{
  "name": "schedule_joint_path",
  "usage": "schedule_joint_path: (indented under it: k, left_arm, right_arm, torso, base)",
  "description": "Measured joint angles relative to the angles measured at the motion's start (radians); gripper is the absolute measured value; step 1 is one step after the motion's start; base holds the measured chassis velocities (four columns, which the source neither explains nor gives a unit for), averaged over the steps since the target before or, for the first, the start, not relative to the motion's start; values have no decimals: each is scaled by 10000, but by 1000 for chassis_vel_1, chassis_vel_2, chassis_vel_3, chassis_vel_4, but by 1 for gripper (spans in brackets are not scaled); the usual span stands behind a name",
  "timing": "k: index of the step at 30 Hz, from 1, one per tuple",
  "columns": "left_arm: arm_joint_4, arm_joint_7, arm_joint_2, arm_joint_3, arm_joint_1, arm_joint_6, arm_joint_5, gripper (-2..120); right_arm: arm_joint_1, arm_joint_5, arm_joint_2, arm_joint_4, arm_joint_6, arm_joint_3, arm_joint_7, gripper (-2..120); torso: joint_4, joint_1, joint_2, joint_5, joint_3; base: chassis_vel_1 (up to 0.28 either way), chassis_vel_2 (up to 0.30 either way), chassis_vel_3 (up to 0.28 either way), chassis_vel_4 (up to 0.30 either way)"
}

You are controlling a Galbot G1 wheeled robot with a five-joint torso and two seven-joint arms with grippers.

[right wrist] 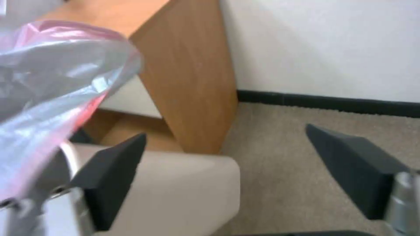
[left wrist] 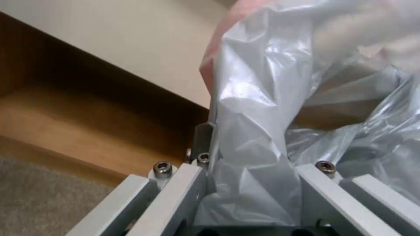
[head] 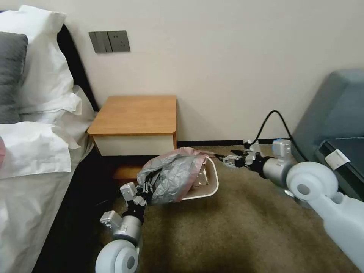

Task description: Pick up the garbage bag from the table and place it over the trash can.

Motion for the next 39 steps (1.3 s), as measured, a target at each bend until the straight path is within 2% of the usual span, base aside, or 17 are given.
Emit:
schedule_joint_path:
  k: [3, 4, 7, 8, 10, 12, 13, 14, 16, 19, 24, 27, 29, 35, 39]
  left_arm:
    - [96, -174, 1, 12, -82, 10, -3, 7]
    - [96, -174, 1, 12, -82, 10, -3, 7]
    - [125, -242, 25, 11, -104, 13, 2, 7]
    - [125, -242, 25, 11, -104, 13, 2, 7]
    - [125, -272, 28, 14, -105, 23, 7, 7]
    - [119, -359, 38, 33, -115, 44, 40, 7]
    - [119, -359, 38, 33, -115, 44, 40, 7]
    - [98, -412, 42, 44, -131, 56, 68, 7]
    - [37, -494, 42, 57, -147, 96, 97, 7]
    - [-81, -598, 36, 106, -156, 175, 150, 7]
    - [-266, -707, 1, 167, -150, 295, 236, 7]
    - [-399, -742, -24, 195, -110, 365, 282, 7]
    - [-536, -745, -39, 206, -58, 403, 309, 7]
    - [-743, -739, -44, 203, 49, 430, 312, 7]
    - [-789, -722, -44, 194, 102, 431, 230, 7]
  right_arm:
    - [-98, 1598, 157, 809, 293, 196, 1196, 100]
    - [-98, 1598, 157, 809, 293, 196, 1196, 100]
    - [-214, 3675, 376, 1923, 603, 260, 2408, 100]
    - [-214, 3675, 376, 1923, 603, 260, 2408, 100]
    - [-285, 4592, 508, 2317, 750, 249, 2825, 100]
    - [-412, 6102, 902, 2842, 1031, -19, 3586, 100]
    - [-412, 6102, 902, 2842, 1031, -19, 3586, 100]
    - [-440, 6827, 1241, 2928, 1151, -201, 4031, 100]
    - [-433, 7359, 1627, 2887, 1274, -407, 4709, 100]
    - [-469, 7499, 1984, 2737, 1440, -628, 5120, 100]
    - [-563, 7323, 2335, 2549, 1498, -875, 5150, 100]
    - [-560, 6840, 2578, 2297, 1516, -1100, 5094, 100]
    - [-525, 6062, 2719, 1975, 1599, -1374, 4883, 100]
    - [-459, 5505, 2892, 1616, 1648, -1608, 4811, 100]
    - [-473, 4944, 3015, 1379, 1676, -1769, 4353, 98]
  torso:
    - [2, 0, 0, 0, 0]
    - [2, 0, 0, 0, 0]
    - [2, 0, 1, -3, 0]
    - [2, 0, 1, -3, 0]
    - [2, 0, 0, -2, 0]
    - [1, 0, 0, -1, 0]
    - [1, 0, 0, -1, 0]
    - [1, 0, 0, -2, 0]
    - [2, 0, 0, -1, 0]
    - [2, 0, 0, 0, 0]
    - [1, 0, 0, 0, 0]
    - [1, 0, 0, 0, 0]
    - [2, 0, 0, -1, 0]
    - [1, 0, 0, 0, 1]
    - [1, 0, 0, -1, 0]
  base:
    - [0, 0, 0, 0]
    - [0, 0, 0, 0]
    - [0, 0, 0, 0]
    - [0, 0, 0, 0]
    - [0, 0, 0, 0]
    - [0, 0, 0, 0]
    - [0, 0, 0, 0]
    - [0, 0, 0, 0]
    - [0, 0, 0, 0]
    - [0, 0, 0, 0]
    - [0, 0, 0, 0]
    - [0, 0, 0, 0]
    - [0, 0, 0, 0]
    - [0, 0, 0, 0]
    - [0, 0, 0, 0]
